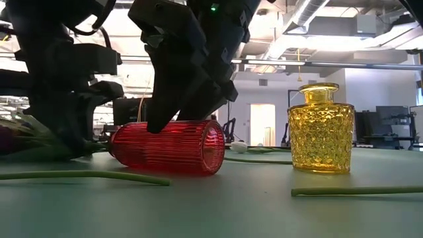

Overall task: Sort flowers into vase by color
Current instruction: Adjust the red flower vase

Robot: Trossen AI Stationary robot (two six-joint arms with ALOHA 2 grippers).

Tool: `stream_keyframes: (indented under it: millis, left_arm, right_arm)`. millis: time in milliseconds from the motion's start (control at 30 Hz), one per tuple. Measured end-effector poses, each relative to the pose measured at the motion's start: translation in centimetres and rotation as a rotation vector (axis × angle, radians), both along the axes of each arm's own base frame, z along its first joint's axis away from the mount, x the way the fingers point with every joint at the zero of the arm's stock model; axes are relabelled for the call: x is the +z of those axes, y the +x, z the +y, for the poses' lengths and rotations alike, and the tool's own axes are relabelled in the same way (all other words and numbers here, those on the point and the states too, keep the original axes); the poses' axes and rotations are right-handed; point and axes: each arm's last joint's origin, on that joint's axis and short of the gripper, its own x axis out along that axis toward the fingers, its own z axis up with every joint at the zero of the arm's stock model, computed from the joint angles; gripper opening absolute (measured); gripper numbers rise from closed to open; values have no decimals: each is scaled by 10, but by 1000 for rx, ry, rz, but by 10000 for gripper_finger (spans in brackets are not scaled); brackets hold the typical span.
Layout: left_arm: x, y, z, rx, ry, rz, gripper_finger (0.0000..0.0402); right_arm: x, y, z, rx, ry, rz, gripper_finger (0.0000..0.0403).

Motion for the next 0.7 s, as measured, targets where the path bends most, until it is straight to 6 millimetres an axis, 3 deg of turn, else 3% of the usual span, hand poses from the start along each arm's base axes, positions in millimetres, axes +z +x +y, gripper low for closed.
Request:
stream_keyframes:
  millis: [400, 700]
  left_arm:
    - [17, 2, -19, -96, 128, -53, 184]
    - [14, -1, -8, -11, 84, 42, 266]
  right_arm:
    - [1, 5, -3, 4, 26, -33, 261]
    - [0, 5, -5, 22, 44, -21, 261]
